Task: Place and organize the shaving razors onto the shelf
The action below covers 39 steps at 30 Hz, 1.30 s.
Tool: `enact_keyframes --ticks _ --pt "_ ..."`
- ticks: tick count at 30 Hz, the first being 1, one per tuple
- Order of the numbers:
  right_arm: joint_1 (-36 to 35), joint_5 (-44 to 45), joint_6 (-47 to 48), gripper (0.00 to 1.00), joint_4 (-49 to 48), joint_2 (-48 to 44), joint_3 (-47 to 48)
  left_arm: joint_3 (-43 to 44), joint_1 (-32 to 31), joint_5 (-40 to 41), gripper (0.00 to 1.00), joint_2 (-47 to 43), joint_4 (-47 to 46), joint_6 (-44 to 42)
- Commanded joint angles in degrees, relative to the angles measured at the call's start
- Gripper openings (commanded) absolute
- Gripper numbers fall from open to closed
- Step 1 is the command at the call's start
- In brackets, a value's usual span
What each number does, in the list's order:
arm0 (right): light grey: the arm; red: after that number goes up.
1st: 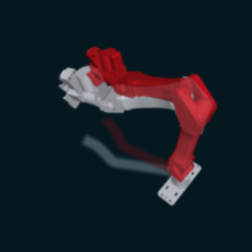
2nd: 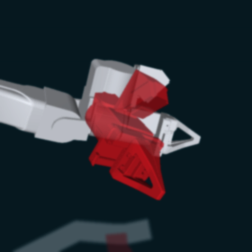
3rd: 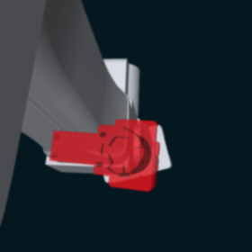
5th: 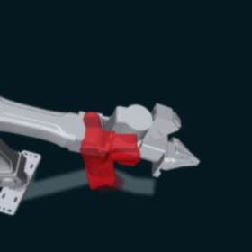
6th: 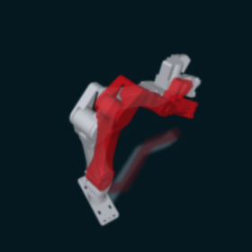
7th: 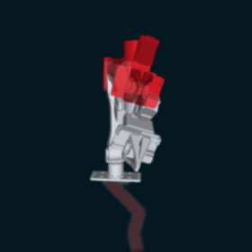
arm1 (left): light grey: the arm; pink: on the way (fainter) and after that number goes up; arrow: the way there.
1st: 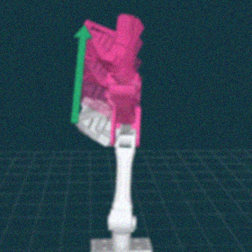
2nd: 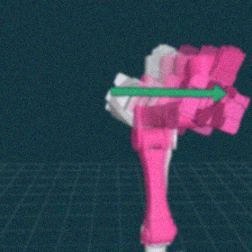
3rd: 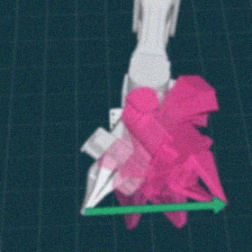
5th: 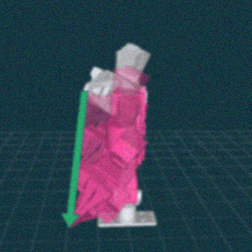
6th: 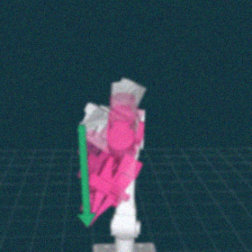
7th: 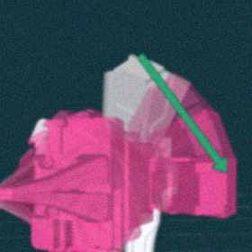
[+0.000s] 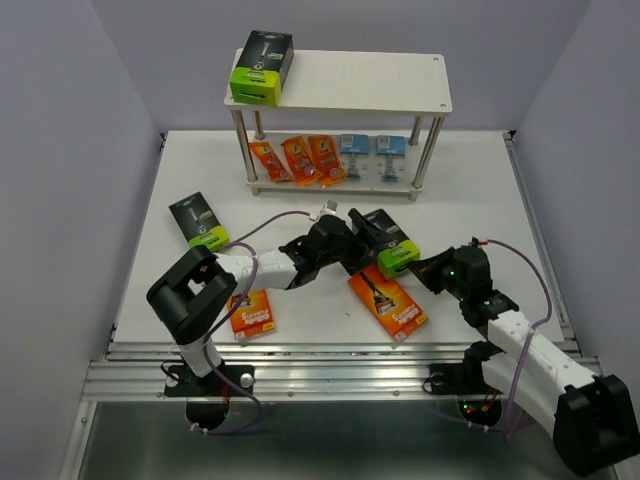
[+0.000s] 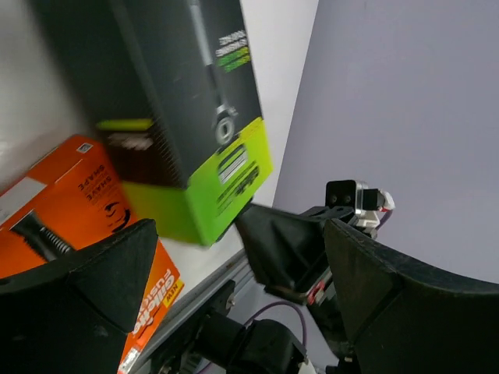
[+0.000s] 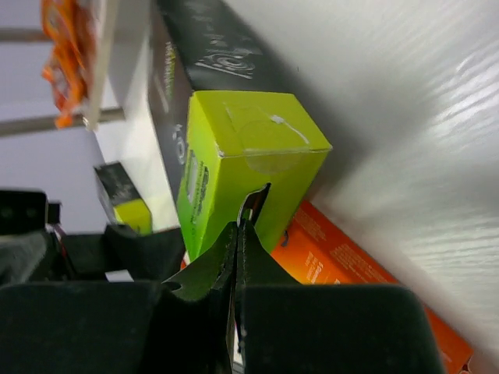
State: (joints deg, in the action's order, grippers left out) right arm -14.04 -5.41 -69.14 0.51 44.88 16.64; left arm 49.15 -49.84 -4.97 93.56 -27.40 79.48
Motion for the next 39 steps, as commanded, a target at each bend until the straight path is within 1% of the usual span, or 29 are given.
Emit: enact_keyframes --ticks 1,4,6,9,13,17,19,21,25,29,32,34,35,36,37,39 --pt "-7.6 8.7 -1.0 0.01 -6.9 4.9 4.2 3.3 0.9 -6.0 0.99 4.4 -3.6 2.7" --pt "-9.4 9.9 -0.3 0.01 -9.6 7.4 5.5 0.8 2.2 -5.4 0.99 3.5 -4.2 3.3" --pt "-10.0 9.5 -0.4 0.01 -12.2 8.8 5.7 -1.2 2.7 -4.2 0.99 0.8 -4.2 2.8" --pt "-12.7 9.5 -0.6 0.01 -14.4 12.4 7.3 -3.7 3.6 -2.8 0.99 -2.5 -3.2 2.1" --pt "-15.5 10.6 0.1 0.01 -15.5 16.6 10.5 -6.9 5.3 -2.8 0.99 -5.8 -0.6 1.3" --pt "-18.8 13.7 0.8 0.01 -15.5 17.7 13.4 -10.6 7.6 -3.5 0.99 -7.9 -1.3 1.8" --pt "-19.4 13.1 0.3 0.01 -15.8 18.0 14.6 -11.6 8.4 -3.6 0.99 -8.9 -1.3 1.1" --pt "-20.1 12.4 0.0 0.01 -17.2 18.3 15.6 -13.5 8.4 -3.1 0.99 -10.5 -1.0 1.3" --pt "-24.7 13.1 -0.1 0.01 -18.3 21.5 18.2 -18.3 8.4 -1.8 0.99 -13.5 -0.8 3.8" --pt "-27.0 12.8 -2.2 0.01 -20.7 23.9 18.7 -18.8 8.4 0.8 0.99 -15.1 -0.1 3.6" --pt "-30.2 14.5 -3.1 0.01 -22.0 24.0 18.5 -20.3 8.5 2.2 0.99 -16.9 -0.1 4.9" --pt "-31.5 13.6 -4.3 0.01 -22.2 24.9 18.9 -21.3 8.5 2.3 0.99 -17.4 -0.2 5.8" --pt "-33.3 12.4 -4.9 0.02 -23.2 25.9 19.0 -21.6 8.5 2.7 0.99 -17.7 -0.3 6.0" --pt "-33.3 12.3 -5.4 0.02 -23.4 25.9 19.2 -21.8 8.5 3.2 0.99 -17.8 -0.5 6.2" --pt "-35.2 12.3 -5.8 0.03 -23.6 26.7 19.4 -22.0 8.5 3.7 0.99 -18.0 -0.5 6.5" --pt "-36.6 12.9 -6.4 0.03 -24.1 27.4 19.9 -22.8 8.4 4.3 0.99 -18.3 -0.8 6.8"
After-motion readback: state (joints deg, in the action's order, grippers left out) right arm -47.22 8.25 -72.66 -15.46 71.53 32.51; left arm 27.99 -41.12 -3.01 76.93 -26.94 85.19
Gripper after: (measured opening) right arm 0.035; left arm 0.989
